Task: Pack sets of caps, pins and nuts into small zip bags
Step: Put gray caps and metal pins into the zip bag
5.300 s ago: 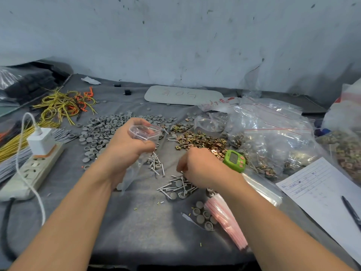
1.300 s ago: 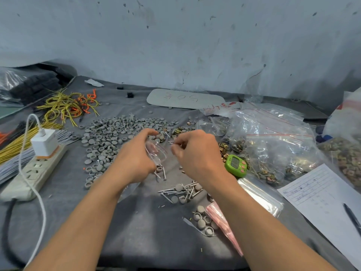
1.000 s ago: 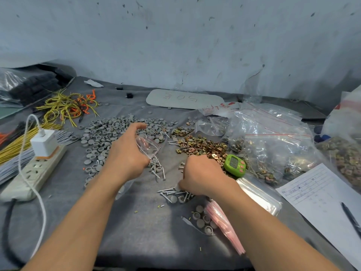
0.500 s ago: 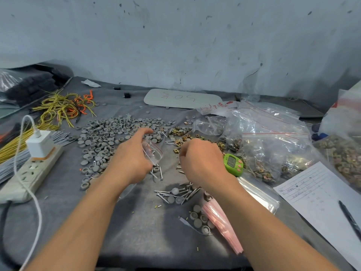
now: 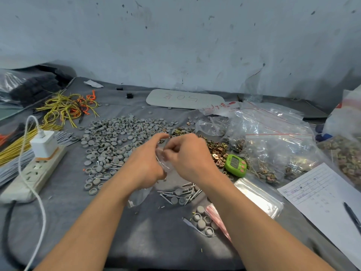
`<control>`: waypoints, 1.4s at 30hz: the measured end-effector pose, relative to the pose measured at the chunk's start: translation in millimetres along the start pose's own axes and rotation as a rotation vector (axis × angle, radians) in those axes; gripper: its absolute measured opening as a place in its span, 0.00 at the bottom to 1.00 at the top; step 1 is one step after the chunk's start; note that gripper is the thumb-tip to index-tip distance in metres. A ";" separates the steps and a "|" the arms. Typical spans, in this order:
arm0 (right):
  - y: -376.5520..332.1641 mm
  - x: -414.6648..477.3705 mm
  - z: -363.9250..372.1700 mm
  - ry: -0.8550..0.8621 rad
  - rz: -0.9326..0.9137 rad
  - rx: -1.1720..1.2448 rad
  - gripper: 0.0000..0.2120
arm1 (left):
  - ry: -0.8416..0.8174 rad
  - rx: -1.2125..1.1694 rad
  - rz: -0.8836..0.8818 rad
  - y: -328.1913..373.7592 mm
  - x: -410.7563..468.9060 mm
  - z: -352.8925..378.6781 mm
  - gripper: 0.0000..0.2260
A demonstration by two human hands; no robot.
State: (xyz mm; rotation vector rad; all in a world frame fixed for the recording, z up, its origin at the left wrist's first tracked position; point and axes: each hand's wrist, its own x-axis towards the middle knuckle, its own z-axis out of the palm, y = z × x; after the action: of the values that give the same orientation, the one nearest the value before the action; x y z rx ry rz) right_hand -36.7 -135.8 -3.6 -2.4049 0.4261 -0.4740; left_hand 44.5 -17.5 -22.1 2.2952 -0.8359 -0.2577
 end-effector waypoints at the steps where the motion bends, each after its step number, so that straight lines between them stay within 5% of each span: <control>1: 2.4 2.2 -3.0 0.054 0.019 0.012 0.08 | 0.025 -0.039 -0.009 -2.7 -0.4 -2.2 0.44; 4: 11.6 6.4 -12.6 0.074 0.099 -0.150 0.08 | 0.112 -0.130 -0.046 -11.1 -1.0 -9.1 0.45; 9: 25.1 1.7 -6.9 -0.269 0.088 -0.616 0.08 | 0.250 -0.288 -0.094 -22.8 1.6 -19.9 0.44; 16: 31.0 -2.0 1.5 -0.377 -0.019 -0.717 0.03 | 0.288 -0.233 -0.108 -30.1 2.8 -23.3 0.44; 19: 31.2 -0.6 -0.3 -0.263 0.028 -0.593 0.05 | 0.263 -0.164 -0.111 -28.2 3.9 -21.7 0.44; 24: 23.8 6.2 -11.7 0.042 0.153 0.105 0.09 | 0.157 -0.042 -0.073 -11.5 -0.4 -6.8 0.44; 28: 8.7 3.0 -11.2 0.016 0.199 0.463 0.08 | 0.140 0.004 -0.035 -4.4 -1.5 -0.1 0.44; 34: -4.9 8.7 5.4 -0.053 0.149 0.393 0.08 | 0.118 -0.064 -0.026 -1.9 0.9 0.8 0.45; 42: -17.8 21.8 17.1 0.119 0.159 0.387 0.07 | 0.316 -0.377 -0.061 -25.6 1.3 -18.2 0.42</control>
State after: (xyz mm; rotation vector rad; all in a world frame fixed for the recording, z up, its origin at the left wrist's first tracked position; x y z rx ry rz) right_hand -6.8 -122.5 0.3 -1.9615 0.5210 -0.5720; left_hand 65.4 5.8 -25.1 1.9418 -0.5072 -0.0674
